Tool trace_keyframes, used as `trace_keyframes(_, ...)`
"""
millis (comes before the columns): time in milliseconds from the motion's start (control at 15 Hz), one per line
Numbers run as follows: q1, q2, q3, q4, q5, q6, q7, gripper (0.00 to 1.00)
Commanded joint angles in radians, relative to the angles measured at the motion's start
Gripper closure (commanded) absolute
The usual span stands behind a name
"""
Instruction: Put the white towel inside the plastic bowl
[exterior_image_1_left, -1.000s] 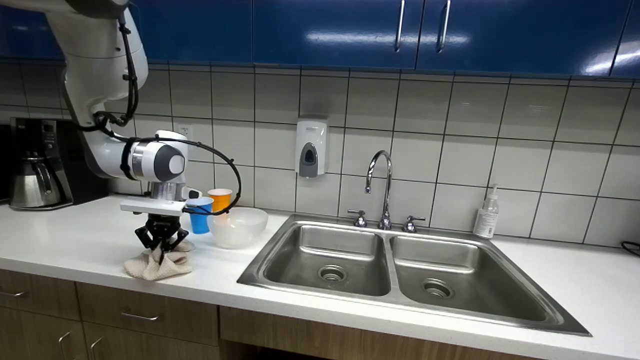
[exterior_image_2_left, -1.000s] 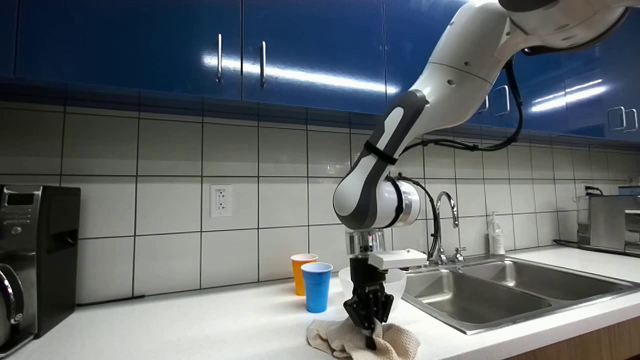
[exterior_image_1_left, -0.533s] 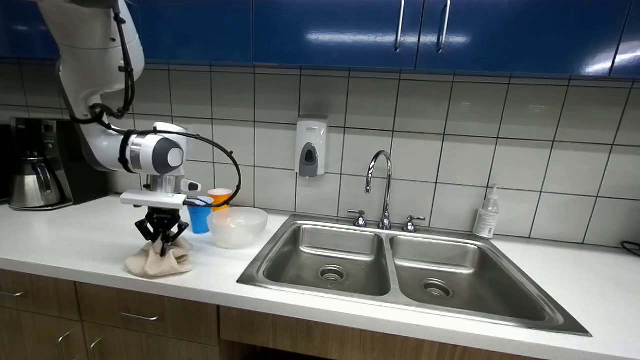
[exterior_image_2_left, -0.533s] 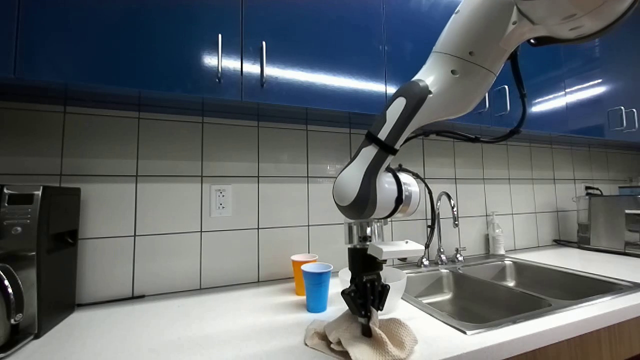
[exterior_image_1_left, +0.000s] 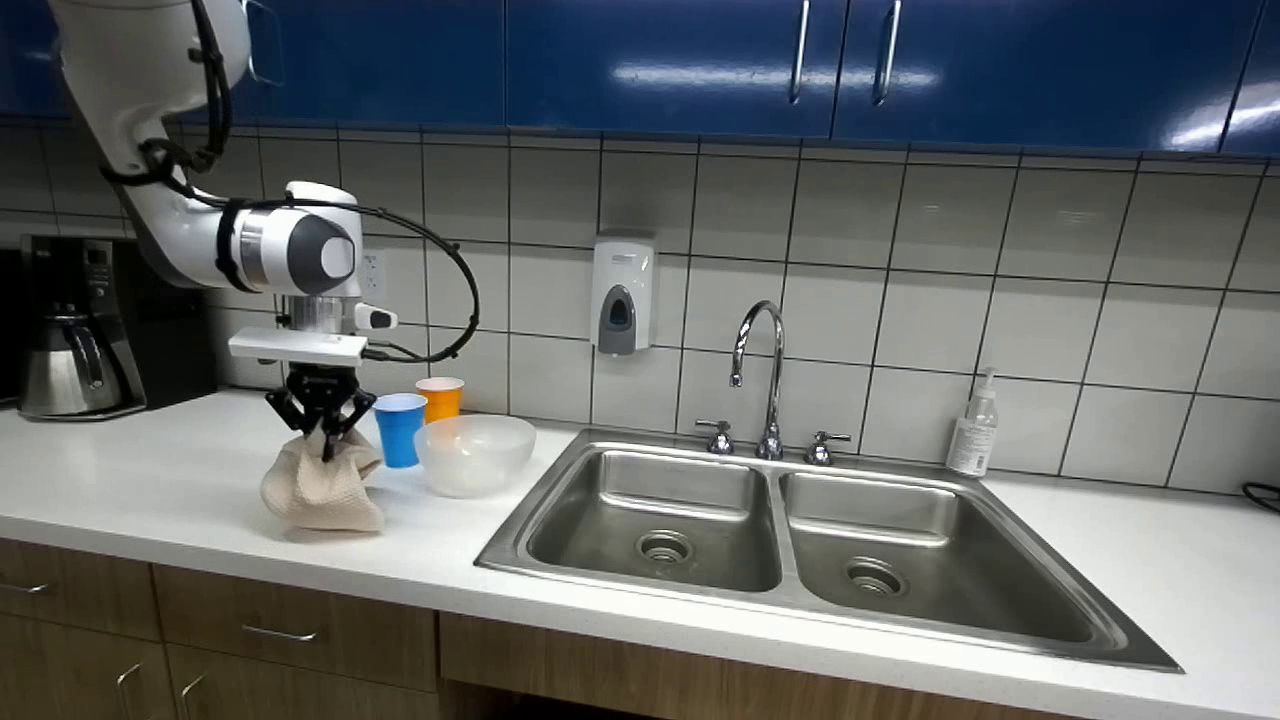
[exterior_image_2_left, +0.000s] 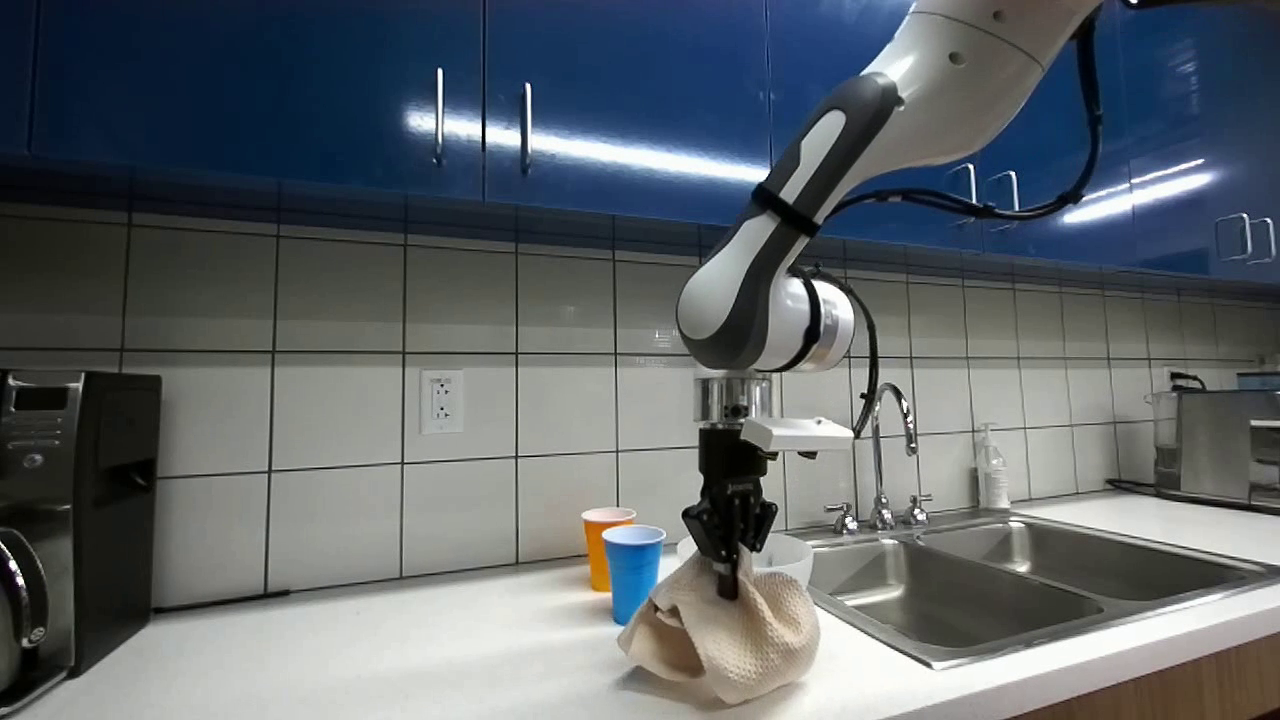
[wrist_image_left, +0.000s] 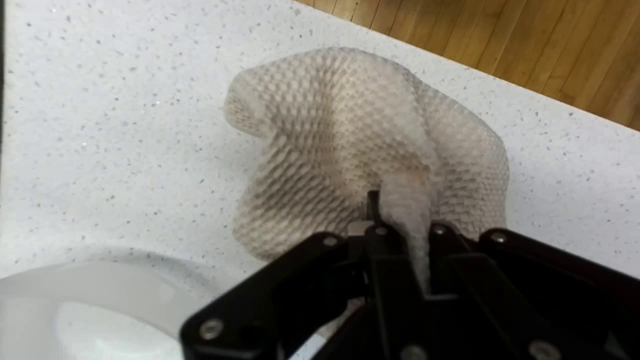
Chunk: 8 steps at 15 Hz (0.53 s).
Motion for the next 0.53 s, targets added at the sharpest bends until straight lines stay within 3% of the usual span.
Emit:
trace_keyframes(0,-0.016,-0.132,0.012,-0.075,-0.006,-0.003,-0.022,0.98)
trace_keyframes(467,-0.01,-0.29,0.004,-0.122,0.001,-0.014,-0.027,0.98)
